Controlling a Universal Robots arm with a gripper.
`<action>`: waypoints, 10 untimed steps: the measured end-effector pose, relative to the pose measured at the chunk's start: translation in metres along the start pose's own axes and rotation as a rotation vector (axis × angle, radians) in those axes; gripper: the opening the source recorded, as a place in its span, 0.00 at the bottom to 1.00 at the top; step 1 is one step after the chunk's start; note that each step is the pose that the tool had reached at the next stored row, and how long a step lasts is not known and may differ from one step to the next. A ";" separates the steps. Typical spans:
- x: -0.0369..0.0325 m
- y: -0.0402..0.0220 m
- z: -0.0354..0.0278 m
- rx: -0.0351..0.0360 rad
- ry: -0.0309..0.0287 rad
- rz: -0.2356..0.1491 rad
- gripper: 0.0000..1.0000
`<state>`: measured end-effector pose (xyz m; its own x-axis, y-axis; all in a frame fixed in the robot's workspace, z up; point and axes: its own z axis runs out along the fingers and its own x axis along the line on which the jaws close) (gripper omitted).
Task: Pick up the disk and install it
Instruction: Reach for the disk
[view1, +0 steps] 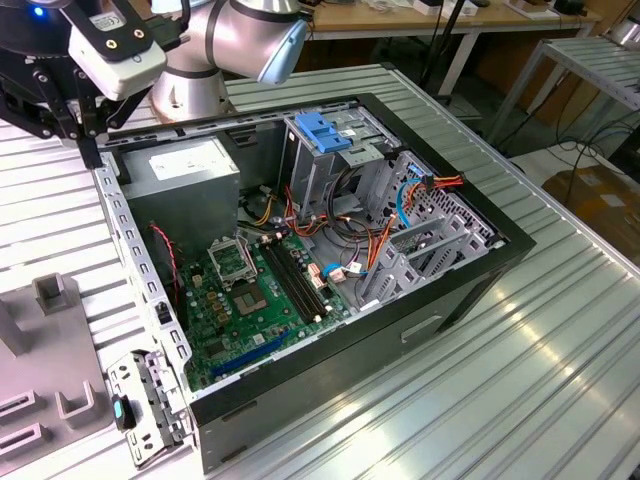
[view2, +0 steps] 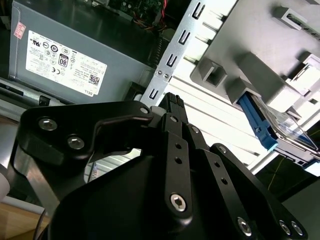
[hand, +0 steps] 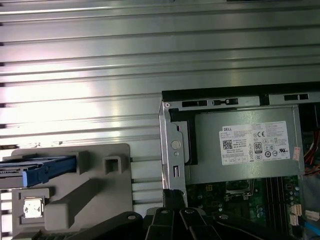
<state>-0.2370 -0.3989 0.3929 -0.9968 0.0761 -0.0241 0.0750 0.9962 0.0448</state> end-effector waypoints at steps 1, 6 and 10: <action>0.0006 0.0000 0.0000 0.0000 0.0000 0.000 0.11; 0.0036 -0.0003 -0.0001 0.0000 0.0001 0.000 0.11; 0.0057 -0.0004 -0.0001 0.0000 0.0002 0.000 0.11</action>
<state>-0.2428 -0.3989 0.3928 -0.9968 0.0763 -0.0239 0.0751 0.9962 0.0449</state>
